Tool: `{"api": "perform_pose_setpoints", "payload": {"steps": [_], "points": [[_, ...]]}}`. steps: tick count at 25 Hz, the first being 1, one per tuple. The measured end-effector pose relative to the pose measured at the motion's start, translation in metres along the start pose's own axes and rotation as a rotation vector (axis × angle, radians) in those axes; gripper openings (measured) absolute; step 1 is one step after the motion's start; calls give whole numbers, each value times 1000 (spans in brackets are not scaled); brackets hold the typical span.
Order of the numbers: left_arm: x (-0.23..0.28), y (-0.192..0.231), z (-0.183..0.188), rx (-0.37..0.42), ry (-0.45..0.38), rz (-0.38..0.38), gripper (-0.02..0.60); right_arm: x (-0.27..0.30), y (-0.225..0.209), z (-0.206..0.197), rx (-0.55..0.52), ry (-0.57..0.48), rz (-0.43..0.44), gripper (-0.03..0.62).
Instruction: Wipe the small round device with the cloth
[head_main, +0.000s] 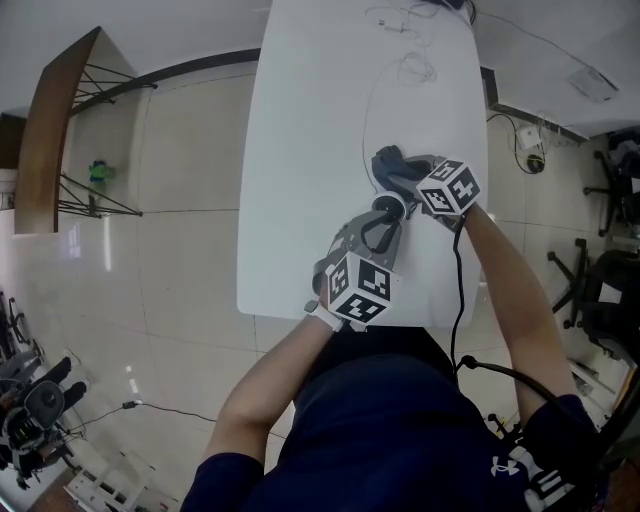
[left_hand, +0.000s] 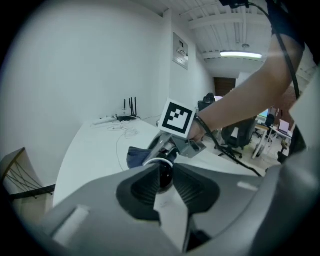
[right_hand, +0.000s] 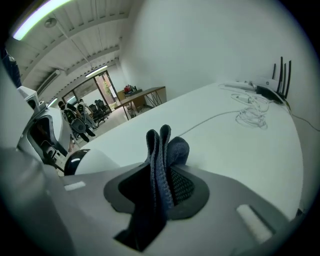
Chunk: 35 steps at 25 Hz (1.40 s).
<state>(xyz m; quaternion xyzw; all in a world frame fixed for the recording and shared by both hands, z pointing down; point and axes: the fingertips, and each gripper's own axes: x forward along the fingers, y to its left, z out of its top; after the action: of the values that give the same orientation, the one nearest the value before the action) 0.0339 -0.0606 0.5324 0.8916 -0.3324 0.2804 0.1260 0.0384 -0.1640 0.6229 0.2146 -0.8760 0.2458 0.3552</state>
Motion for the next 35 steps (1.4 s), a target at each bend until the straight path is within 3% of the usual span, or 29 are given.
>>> {"api": "perform_pose_setpoints", "payload": {"steps": [3,6,9,13,18,23,27,30,32,35], "points": [[-11,0,6,-7,-24,7,80,-27,7,36,-35,-91,15,97],[-12,-2,9,-13,-31,17,80,-58,41,85,-94,-174,184,97],[-5,-4,10,1,-27,16,80,-68,77,92,-221,-97,350,97],[2,1,9,-11,-17,10,80,-52,81,74,-256,32,422,97],[0,-1,7,-23,-11,-11,80,-21,57,76,-195,7,360,97],[1,3,6,-51,-5,-8,80,17,41,45,-284,98,327,97],[-2,6,4,-64,-10,-1,80,31,35,28,-338,104,261,97],[-10,14,5,-104,-34,8,80,18,26,43,-284,9,174,97],[-18,25,7,-134,-59,20,80,-11,18,64,-220,-108,67,97],[-25,43,11,-157,-93,19,78,-71,14,75,-11,-281,-116,97]]}}
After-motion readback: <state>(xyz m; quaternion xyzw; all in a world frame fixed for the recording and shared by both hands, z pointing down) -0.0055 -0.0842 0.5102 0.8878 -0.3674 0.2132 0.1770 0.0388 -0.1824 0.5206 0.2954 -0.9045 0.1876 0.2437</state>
